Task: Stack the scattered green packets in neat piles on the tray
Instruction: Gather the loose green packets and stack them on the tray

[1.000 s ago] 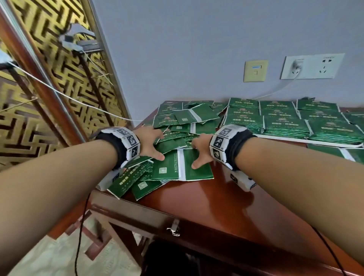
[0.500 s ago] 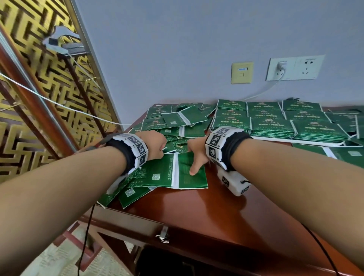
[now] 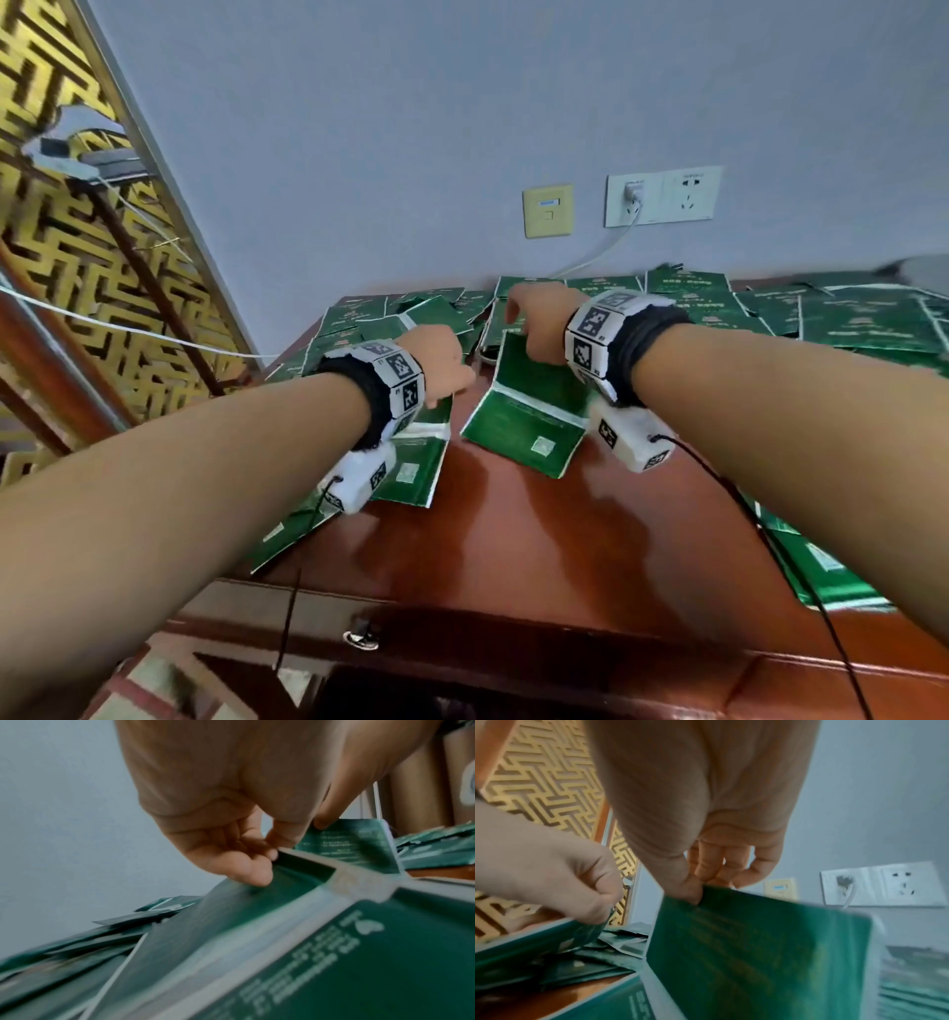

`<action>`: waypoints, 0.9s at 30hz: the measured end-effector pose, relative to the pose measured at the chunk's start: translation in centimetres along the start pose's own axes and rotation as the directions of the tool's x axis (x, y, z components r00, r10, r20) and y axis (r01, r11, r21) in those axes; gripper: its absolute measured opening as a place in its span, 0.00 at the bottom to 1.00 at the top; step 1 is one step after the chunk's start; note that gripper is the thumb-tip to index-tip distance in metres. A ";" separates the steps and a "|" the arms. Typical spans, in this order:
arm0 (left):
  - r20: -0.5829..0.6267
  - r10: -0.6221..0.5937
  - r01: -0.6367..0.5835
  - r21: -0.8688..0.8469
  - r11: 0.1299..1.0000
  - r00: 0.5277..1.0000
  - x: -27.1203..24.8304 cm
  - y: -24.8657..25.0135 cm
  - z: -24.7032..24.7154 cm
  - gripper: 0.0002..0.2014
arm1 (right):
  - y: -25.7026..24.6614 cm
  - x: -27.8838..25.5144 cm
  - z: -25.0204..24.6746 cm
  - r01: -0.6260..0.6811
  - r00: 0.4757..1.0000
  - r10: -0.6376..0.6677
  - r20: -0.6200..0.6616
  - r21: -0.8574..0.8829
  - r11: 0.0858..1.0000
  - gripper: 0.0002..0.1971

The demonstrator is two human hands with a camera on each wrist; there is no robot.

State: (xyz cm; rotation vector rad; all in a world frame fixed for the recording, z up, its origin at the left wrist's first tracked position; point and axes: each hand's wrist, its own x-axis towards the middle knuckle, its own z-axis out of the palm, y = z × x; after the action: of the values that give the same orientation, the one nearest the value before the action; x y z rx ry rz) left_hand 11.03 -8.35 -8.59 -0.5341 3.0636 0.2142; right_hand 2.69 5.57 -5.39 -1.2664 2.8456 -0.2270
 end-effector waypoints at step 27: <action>0.316 -0.011 -0.105 0.348 0.932 0.949 5.1 1.5 2.2 0.48 | 7.2 0.3 5.7 -0.005 0.917 0.104 0.384 -0.251 0.968 0.34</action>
State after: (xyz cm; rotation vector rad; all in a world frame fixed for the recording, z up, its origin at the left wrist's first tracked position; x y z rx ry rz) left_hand 5.67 -8.33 -10.81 -0.3621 2.7104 -0.2409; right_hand -2.36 9.42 -12.00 -1.1066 2.6039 0.3558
